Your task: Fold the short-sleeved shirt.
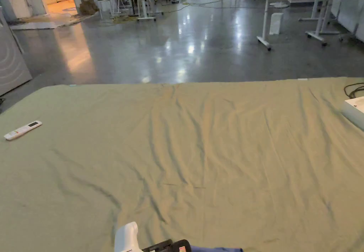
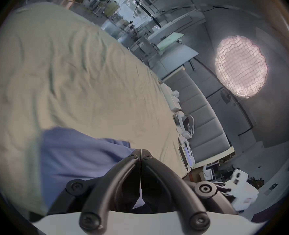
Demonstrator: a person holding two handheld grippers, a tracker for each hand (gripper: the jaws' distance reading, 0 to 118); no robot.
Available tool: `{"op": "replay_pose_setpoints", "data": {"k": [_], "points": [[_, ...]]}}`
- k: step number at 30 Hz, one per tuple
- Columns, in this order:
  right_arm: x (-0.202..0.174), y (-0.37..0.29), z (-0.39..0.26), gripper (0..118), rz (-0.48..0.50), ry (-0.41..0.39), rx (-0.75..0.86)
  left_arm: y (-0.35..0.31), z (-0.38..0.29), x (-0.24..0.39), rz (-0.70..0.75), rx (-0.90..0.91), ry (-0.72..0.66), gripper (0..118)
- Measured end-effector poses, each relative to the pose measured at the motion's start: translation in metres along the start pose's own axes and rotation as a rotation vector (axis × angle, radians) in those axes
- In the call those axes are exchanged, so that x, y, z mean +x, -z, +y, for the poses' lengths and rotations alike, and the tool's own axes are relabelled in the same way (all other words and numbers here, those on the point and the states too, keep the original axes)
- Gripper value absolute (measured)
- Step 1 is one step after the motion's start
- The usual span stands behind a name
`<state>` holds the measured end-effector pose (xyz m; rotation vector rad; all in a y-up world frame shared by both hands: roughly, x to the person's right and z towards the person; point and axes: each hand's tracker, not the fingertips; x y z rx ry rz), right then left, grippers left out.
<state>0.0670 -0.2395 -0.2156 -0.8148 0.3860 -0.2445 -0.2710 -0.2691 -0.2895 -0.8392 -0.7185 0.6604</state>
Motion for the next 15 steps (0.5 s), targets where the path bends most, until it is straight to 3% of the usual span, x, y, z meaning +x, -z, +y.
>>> {"op": "replay_pose_setpoints", "data": {"k": [4,6,8,9,10,11,12,15], "points": [[0.002,0.067,0.024,0,0.077,0.036,-0.061,-0.034,0.008,-0.028,-0.01,0.026,-0.018,3],[0.007,0.095,0.026,0,0.048,0.039,-0.177,-0.041,0.011,-0.045,0.01,0.022,-0.025,6],[0.017,0.122,0.014,0,-0.046,-0.005,-0.3,-0.043,0.012,-0.063,-0.007,-0.033,-0.053,33],[0.023,0.128,0.008,0,-0.033,-0.003,-0.296,-0.04,0.011,-0.08,-0.047,-0.063,-0.078,45],[0.027,0.125,0.008,0,0.001,0.024,-0.242,-0.037,0.011,-0.09,-0.078,-0.089,-0.111,61],[0.028,0.121,0.012,0,-0.001,0.075,-0.247,-0.033,0.011,-0.101,-0.106,-0.116,-0.152,69],[0.027,0.12,0.01,0,-0.005,0.108,-0.256,-0.029,0.012,-0.109,-0.123,-0.143,-0.179,73],[0.023,0.125,0.012,0,-0.021,0.04,-0.27,-0.013,0.016,-0.119,-0.133,-0.21,-0.196,78]]}}
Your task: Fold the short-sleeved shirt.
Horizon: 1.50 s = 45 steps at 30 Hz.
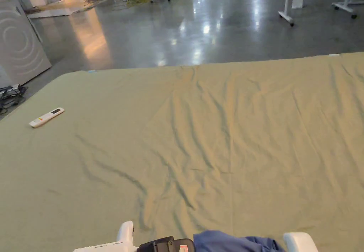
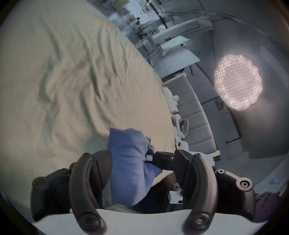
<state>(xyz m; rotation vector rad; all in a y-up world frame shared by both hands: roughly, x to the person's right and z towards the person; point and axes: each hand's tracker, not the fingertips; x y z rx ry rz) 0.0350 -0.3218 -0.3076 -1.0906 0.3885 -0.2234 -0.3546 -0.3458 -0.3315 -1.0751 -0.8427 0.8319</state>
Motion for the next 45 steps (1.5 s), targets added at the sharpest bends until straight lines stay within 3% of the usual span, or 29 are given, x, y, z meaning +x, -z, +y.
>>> {"op": "replay_pose_setpoints", "data": {"k": [6,10,12,15,16,17,18,19,21,24,26,28,33,38,41,43,45], "points": [[0.008,-0.004,0.002,0,0.034,0.017,-0.007,0.042,0.007,-0.021,0.044,-0.138,-0.009,78],[0.014,-0.003,0.003,0,0.061,0.043,-0.012,0.073,-0.002,-0.022,-0.16,-0.187,-0.182,79],[0.013,-0.004,0.003,0,0.063,0.036,-0.015,0.089,-0.003,-0.013,-0.053,-0.224,-0.043,79],[0.013,-0.004,0.003,0,0.056,0.032,-0.015,0.095,-0.002,-0.001,-0.011,-0.214,-0.13,79],[0.014,-0.005,0.003,0,0.06,0.034,-0.014,0.094,-0.001,0.001,-0.005,-0.206,-0.099,73],[0.013,-0.005,0.003,0,0.064,0.036,-0.015,0.093,-0.001,0.004,0.021,-0.216,-0.077,61],[0.013,-0.006,0.003,0,0.066,0.038,-0.015,0.088,0.002,-0.012,0.025,-0.212,-0.094,41],[0.012,-0.009,0.005,0,0.07,0.079,-0.021,0.087,0.001,-0.009,0.043,-0.195,-0.101,34],[0.01,-0.017,0.009,0,0.073,0.182,-0.013,0.086,0.0,0.002,0.033,-0.178,-0.096,33],[0.0,-0.045,0.004,0,0.099,0.13,0.078,0.076,-0.002,0.043,0.027,-0.158,-0.076,33],[-0.008,-0.068,0.001,0,0.084,0.073,0.108,0.056,0.008,0.047,-0.005,-0.152,-0.1,33],[-0.012,-0.09,-0.004,0,0.084,0.066,0.132,0.027,0.021,0.061,0.025,-0.095,0.008,33],[-0.016,-0.133,-0.027,0,0.132,0.067,0.209,-0.091,0.042,0.079,0.11,0.025,0.017,33],[-0.015,-0.141,-0.045,0,0.118,0.088,0.239,-0.207,0.075,0.021,0.321,0.041,-0.03,33],[-0.015,-0.139,-0.043,0,0.203,0.159,0.235,-0.244,0.077,-0.018,0.383,0.103,-0.11,33],[-0.015,-0.136,-0.04,0,0.194,0.144,0.214,-0.252,0.076,-0.043,0.412,0.149,-0.214,33],[-0.017,-0.132,-0.037,0,0.188,0.055,0.193,-0.253,0.075,-0.062,0.489,0.154,-0.2,33]]}}
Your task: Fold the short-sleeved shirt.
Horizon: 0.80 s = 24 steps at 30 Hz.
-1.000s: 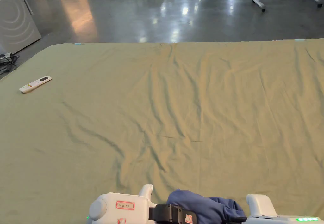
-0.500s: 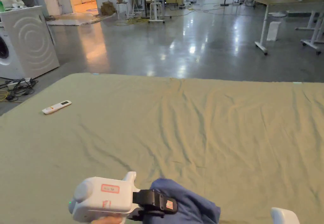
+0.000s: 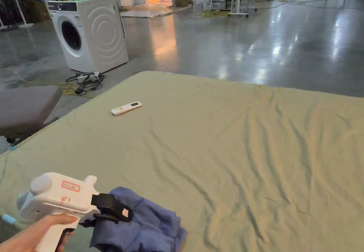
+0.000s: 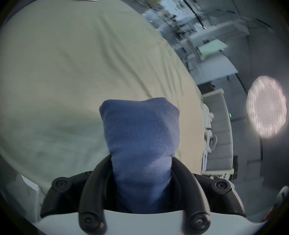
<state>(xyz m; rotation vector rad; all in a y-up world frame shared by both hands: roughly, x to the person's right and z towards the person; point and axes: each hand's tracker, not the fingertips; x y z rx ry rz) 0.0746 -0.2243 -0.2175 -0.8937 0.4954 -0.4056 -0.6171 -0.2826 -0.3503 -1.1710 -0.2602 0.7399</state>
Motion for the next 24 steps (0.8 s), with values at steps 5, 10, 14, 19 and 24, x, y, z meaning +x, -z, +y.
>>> {"op": "replay_pose_setpoints", "data": {"k": [5,10,14,19,24], "points": [[0.004,0.009,0.002,0,0.049,0.035,-0.019,0.018,0.001,-0.022,0.179,0.041,-0.019,46],[0.003,-0.004,0.004,0,0.026,0.002,0.033,-0.034,0.016,-0.019,0.315,0.173,0.034,82],[0.001,-0.036,0.004,0,0.015,-0.035,0.114,-0.087,0.003,0.057,0.385,0.282,0.299,82],[-0.016,-0.08,0.019,0,-0.12,-0.176,0.256,-0.112,-0.068,0.202,-0.009,0.412,0.406,82],[-0.04,-0.119,0.038,0,-0.199,-0.265,0.42,-0.093,-0.137,0.305,-0.009,0.631,0.771,82]]}}
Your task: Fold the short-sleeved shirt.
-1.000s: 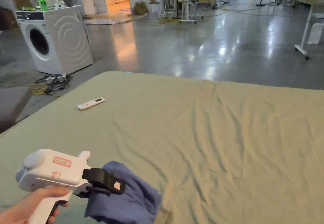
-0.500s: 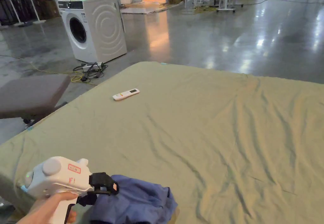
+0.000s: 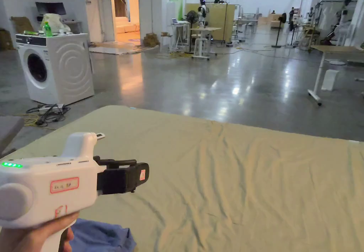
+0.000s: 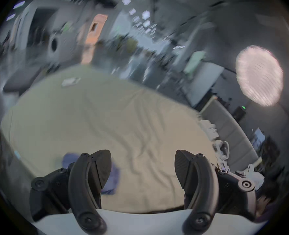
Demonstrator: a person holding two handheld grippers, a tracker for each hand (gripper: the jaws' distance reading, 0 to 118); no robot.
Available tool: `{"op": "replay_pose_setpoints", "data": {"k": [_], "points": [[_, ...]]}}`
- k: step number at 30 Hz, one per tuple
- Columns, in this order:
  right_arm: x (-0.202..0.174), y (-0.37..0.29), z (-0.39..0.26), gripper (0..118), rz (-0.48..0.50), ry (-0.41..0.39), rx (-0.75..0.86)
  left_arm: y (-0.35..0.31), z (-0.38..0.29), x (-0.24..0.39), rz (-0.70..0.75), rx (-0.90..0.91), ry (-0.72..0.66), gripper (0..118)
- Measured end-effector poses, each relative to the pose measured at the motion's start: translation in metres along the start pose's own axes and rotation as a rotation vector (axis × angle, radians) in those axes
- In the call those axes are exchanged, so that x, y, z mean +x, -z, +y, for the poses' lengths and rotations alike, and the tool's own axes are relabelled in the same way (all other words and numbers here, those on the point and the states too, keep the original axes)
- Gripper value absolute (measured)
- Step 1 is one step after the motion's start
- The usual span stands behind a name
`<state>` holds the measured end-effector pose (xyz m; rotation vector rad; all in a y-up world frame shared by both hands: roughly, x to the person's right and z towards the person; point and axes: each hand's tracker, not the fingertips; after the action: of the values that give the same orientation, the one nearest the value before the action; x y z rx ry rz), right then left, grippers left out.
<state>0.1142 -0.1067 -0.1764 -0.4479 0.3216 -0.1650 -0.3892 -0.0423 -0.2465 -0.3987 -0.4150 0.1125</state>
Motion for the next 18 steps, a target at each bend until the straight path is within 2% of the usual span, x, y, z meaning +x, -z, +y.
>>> {"op": "replay_pose_setpoints", "data": {"k": [1,3,5,7,8,9,10,12,14,15,18], "points": [[-0.003,-0.008,0.006,0,-0.032,-0.017,0.063,0.009,-0.008,0.028,0.006,0.034,0.058,82],[-0.008,-0.022,0.014,0,-0.079,-0.075,0.173,0.022,-0.02,0.064,-0.007,0.02,0.078,82],[-0.012,-0.031,0.019,0,-0.131,-0.147,0.222,0.027,-0.029,0.1,-0.054,0.072,0.085,82],[-0.015,-0.041,0.022,0,-0.158,-0.195,0.265,0.027,-0.033,0.126,-0.029,0.11,0.144,79],[-0.016,-0.045,0.023,0,-0.172,-0.211,0.288,0.026,-0.035,0.137,0.008,0.127,0.185,72],[-0.017,-0.051,0.023,0,-0.176,-0.225,0.321,0.024,-0.034,0.151,0.031,0.134,0.203,59],[-0.018,-0.057,0.022,0,-0.176,-0.234,0.357,0.019,-0.036,0.16,0.035,0.157,0.227,41],[-0.021,-0.068,0.019,0,-0.19,-0.253,0.408,0.009,-0.04,0.172,0.096,0.197,0.256,32],[-0.027,-0.078,0.017,0,-0.238,-0.284,0.431,-0.01,-0.046,0.185,0.207,0.342,0.308,12],[-0.03,-0.081,0.016,0,-0.266,-0.296,0.433,-0.017,-0.048,0.186,0.226,0.359,0.31,2],[-0.032,-0.089,0.011,0,-0.305,-0.28,0.428,-0.033,-0.051,0.187,0.228,0.347,0.297,1]]}}
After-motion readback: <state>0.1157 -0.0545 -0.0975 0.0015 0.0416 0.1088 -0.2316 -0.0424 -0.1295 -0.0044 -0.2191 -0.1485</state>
